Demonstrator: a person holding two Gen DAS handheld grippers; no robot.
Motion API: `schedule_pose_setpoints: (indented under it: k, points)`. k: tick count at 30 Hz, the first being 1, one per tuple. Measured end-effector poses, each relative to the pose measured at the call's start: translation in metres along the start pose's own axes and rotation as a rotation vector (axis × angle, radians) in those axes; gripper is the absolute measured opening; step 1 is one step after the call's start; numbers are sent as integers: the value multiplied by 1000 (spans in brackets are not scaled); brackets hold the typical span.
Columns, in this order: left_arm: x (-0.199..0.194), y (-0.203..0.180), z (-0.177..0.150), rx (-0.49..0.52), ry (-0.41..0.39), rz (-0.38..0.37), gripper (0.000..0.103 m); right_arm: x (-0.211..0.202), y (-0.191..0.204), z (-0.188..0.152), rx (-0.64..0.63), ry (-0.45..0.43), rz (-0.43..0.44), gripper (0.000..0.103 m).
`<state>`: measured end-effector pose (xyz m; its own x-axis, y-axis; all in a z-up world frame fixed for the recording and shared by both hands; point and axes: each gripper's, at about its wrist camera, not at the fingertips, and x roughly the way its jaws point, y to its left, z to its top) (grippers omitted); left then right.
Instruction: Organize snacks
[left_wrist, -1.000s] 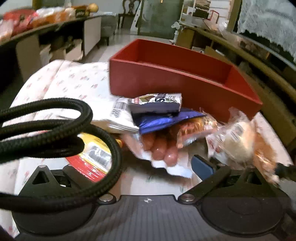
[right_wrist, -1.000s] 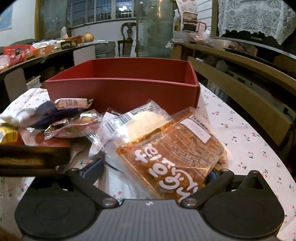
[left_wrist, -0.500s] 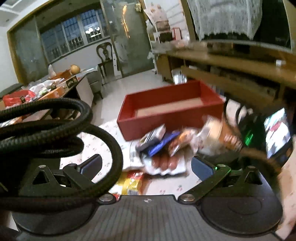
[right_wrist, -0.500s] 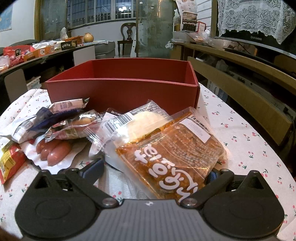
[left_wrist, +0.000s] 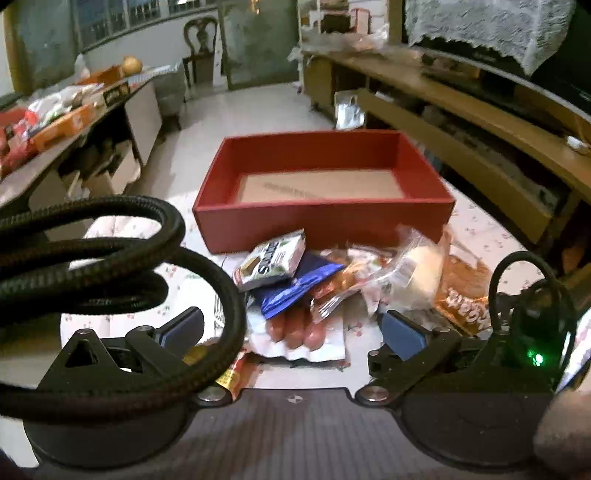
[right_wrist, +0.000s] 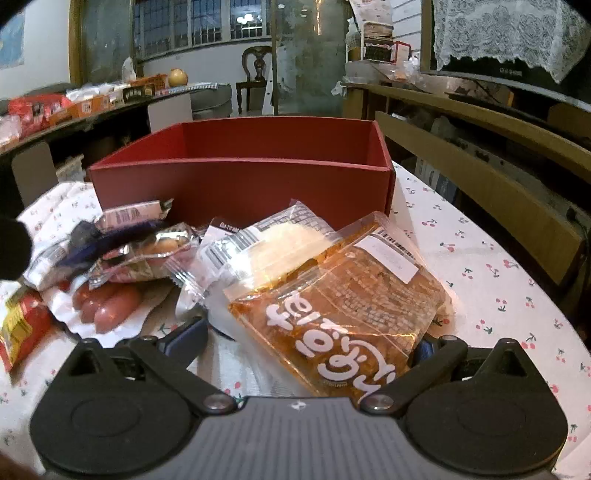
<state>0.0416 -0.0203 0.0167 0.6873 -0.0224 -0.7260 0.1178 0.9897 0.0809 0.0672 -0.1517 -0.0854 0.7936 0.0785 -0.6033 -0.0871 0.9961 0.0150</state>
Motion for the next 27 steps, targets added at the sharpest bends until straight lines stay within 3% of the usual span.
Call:
schedule_pose_setpoints:
  k: [4, 14, 20, 24, 27]
  points:
    - [-2, 5, -1, -39, 25, -18, 103, 0, 0, 0, 4, -1, 3, 103]
    - [-36, 1, -1, 21, -57, 78, 103, -1, 1, 0, 5, -2, 3, 103]
    - [-70, -20, -16, 219, -217, 161, 103, -1, 1, 0, 4, -3, 3, 103]
    - [-69, -42, -31, 364, -271, 205, 103, -2, 2, -1, 2, -1, 5, 103]
    - [-59, -42, -35, 380, -272, 186, 103, -3, 1, -1, 3, 0, 8, 103]
